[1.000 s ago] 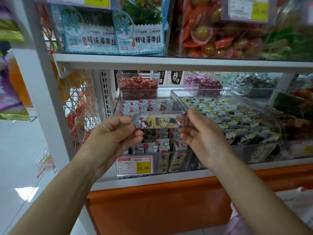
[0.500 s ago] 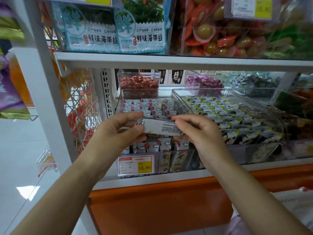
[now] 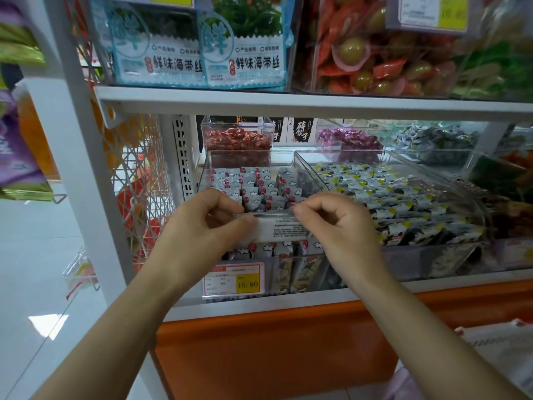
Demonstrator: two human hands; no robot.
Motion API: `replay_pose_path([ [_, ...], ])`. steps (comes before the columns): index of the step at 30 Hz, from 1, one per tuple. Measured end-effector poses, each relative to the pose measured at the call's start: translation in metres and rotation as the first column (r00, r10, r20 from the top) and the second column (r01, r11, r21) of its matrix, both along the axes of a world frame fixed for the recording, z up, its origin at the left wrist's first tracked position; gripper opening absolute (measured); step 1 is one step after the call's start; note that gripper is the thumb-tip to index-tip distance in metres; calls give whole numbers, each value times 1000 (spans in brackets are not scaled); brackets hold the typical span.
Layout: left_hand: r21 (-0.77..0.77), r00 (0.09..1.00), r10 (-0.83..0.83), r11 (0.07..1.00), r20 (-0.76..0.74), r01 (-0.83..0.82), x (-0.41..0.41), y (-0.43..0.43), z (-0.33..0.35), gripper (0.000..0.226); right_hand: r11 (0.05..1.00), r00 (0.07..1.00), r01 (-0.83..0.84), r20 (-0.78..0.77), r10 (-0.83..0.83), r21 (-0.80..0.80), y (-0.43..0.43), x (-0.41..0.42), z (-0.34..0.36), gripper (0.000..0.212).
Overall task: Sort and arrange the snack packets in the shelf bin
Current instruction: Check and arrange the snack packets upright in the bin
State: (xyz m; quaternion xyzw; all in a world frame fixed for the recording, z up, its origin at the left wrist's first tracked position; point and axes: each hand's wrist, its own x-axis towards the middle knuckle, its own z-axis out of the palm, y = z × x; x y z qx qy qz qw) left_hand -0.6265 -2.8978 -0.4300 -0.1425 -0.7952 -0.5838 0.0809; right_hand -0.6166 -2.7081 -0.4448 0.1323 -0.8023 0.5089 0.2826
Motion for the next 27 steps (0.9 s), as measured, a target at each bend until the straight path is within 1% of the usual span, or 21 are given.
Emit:
replay_pose_path([
  [2,-16,999,23,1000,-34,-23,-2,-2,0,15,1000,1000,-13,11,13,7,-1,1,1,13],
  [5,-47,993,89,995,-82,-93,-4,-3,-1,26,999,999,-47,12,46,21,-4,4,3,15],
  [7,-17,991,113,993,-71,-114,-4,-4,0,29,998,999,-39,-8,39,40,-6,5,3,15],
  [9,98,999,42,994,-7,-41,-4,-4,1,36,999,1000,-7,-14,8,31,-6,4,4,14],
  [10,129,1000,-10,992,22,7,-3,-4,2,41,1000,1000,10,-7,-10,19,-6,3,3,13],
  [11,114,998,-46,993,38,41,-3,-4,2,41,1000,1000,25,8,-25,6,-5,1,3,12],
  [12,78,997,-62,995,41,59,-2,-3,2,37,999,999,36,26,-36,-10,-5,0,2,12],
  [15,-3,998,-49,999,32,50,-3,-2,-2,14,998,997,39,62,-37,-40,-5,-2,-1,13],
  [18,13,1000,-13,1000,21,13,-7,-2,-4,5,1000,996,-11,87,13,-19,-2,-2,-1,8],
  [19,29,1000,4,1000,11,-4,-7,-2,-4,6,998,991,-58,117,59,-8,-1,-2,-1,13],
  [21,54,1000,31,998,-8,-30,-10,0,-5,10,988,975,-149,169,142,30,2,-3,-1,32],
  [23,55,999,49,997,-18,-48,-13,4,-6,14,985,975,-161,164,151,53,2,-6,-1,39],
  [25,51,996,81,996,-43,-79,-19,9,-6,24,995,989,-96,117,94,10,1,-10,2,33],
  [27,-2,984,134,991,-118,-135,-28,14,-5,36,992,997,-15,70,24,-129,2,-15,6,20],
])
